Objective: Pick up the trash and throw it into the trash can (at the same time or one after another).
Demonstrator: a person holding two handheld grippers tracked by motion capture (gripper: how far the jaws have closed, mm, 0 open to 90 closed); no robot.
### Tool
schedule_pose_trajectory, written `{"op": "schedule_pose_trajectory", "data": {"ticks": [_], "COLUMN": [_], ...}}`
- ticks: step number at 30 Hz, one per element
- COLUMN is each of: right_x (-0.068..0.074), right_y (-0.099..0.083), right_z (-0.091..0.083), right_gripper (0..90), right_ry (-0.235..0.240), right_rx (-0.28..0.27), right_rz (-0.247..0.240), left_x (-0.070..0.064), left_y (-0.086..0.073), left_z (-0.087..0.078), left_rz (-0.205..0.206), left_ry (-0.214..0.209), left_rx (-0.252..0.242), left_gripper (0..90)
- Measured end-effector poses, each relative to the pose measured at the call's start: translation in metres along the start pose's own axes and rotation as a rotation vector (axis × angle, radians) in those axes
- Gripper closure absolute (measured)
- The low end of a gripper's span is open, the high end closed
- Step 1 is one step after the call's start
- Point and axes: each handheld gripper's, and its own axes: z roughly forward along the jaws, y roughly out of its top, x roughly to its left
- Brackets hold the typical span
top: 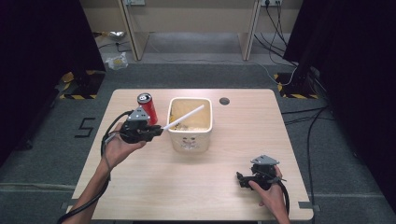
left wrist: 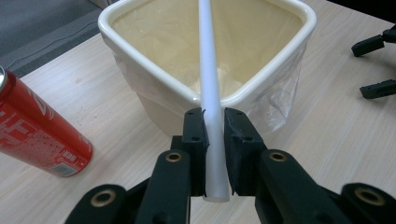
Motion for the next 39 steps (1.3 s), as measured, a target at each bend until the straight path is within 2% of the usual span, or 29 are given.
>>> {"op": "schedule_pose_trajectory", "data": {"ticks": [3,8,10,13,17,23,28,31,39], "right_x": [0.0,0.0,0.0,0.0,0.0,0.0,0.0,0.0,0.0], "right_y": [0.0,0.0,0.0,0.0,0.0,0.0,0.0,0.0,0.0], "right_z": [0.0,0.0,0.0,0.0,0.0,0.0,0.0,0.0,0.0], "right_gripper": [0.0,0.0,0.0,0.0,0.0,0.0,0.0,0.0,0.0], "right_ry": [0.0,0.0,0.0,0.0,0.0,0.0,0.0,0.0,0.0], "right_rx": [0.0,0.0,0.0,0.0,0.0,0.0,0.0,0.0,0.0], "right_rz": [0.0,0.0,0.0,0.0,0.0,-0.001,0.0,0.0,0.0], "left_x": [0.0,0.0,-0.001,0.0,0.0,0.001,0.008,0.016,0.039], "left_y": [0.002,0.005,0.005,0.007,0.009,0.007,0.002,-0.003,-0.025], "left_z": [0.001,0.0,0.0,-0.003,-0.008,-0.013,-0.014,-0.012,0.0], "left_rz": [-0.002,-0.019,-0.037,-0.063,-0.084,-0.09,-0.111,-0.137,-0.194], "left_ry": [0.002,-0.014,-0.015,-0.008,0.004,0.01,0.026,0.034,0.133], "left_rx": [-0.002,-0.04,-0.06,-0.097,-0.112,-0.123,-0.125,-0.119,-0.112], "left_gripper": [78.9,75.4,61.8,47.8,35.6,33.7,32.6,31.0,29.2]}}
